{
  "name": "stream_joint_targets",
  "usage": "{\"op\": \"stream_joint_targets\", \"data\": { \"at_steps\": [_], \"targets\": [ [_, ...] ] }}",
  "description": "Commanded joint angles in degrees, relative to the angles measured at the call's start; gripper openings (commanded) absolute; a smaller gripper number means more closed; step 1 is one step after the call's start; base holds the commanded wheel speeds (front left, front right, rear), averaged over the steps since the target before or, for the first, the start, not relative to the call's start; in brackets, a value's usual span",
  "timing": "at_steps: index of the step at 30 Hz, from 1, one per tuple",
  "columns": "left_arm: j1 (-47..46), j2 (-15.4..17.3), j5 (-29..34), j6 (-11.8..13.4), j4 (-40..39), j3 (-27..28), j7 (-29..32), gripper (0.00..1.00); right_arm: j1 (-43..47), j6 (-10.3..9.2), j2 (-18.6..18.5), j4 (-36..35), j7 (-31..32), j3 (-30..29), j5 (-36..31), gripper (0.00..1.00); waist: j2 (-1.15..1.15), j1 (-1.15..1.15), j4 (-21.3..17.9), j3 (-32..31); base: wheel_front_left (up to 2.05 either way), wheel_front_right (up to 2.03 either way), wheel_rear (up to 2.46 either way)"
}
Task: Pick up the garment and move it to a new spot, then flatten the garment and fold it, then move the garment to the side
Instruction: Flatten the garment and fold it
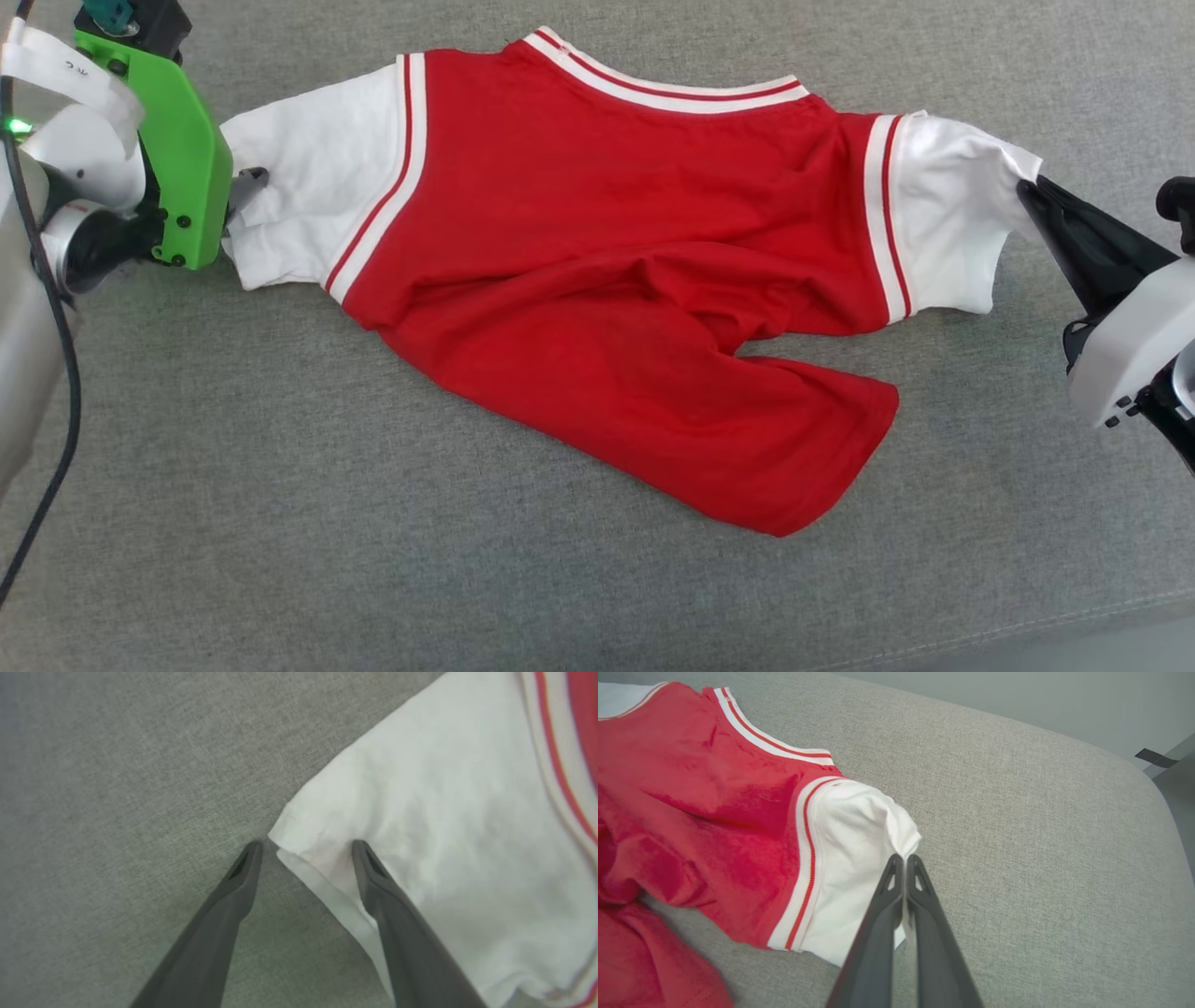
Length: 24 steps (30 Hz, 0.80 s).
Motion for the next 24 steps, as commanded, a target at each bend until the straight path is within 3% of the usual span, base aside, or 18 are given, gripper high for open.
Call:
{"op": "stream_joint_targets", "data": {
  "at_steps": [1, 7, 8, 15, 24],
  "targets": [
    [-0.6, 0.8, -0.7, -0.1, 1.3, -1.3, 1.7, 1.0, -1.1, -0.03, 0.1, 0.3, -0.6, 0.3, 0.4, 0.0, 0.0, 0.0, -1.0, 1.4, 0.0, 0.0, 0.0],
    [-0.4, 2.7, -2.9, -0.1, 0.8, -7.4, 6.2, 1.0, -1.8, -0.03, -0.5, 1.2, -1.2, 0.7, 1.0, 0.0, 0.0, 0.0, -0.9, 1.6, 0.0, 0.0, 0.0],
    [-0.4, 3.2, -2.9, -0.1, 0.6, -8.5, 6.4, 0.02, -1.9, -0.03, -0.5, 1.3, -1.3, 0.7, 1.1, 0.0, 0.0, 0.0, -0.8, 1.5, 0.0, 0.0, 0.0],
    [-1.3, 3.8, -3.5, -0.1, 1.0, -11.4, 1.0, 0.0, -2.8, -0.03, -0.5, 2.4, -2.1, 1.4, 2.1, 0.0, 0.0, 0.0, -0.2, -0.1, 0.0, 0.0, 0.0],
    [-4.5, 4.2, 0.6, -0.1, 1.5, -13.9, -18.4, 0.0, -4.9, -0.03, -1.9, 5.4, -3.0, 0.9, 3.2, 0.0, 0.0, 0.0, 2.1, -8.0, 0.0, 0.0, 0.0]
  ]
}}
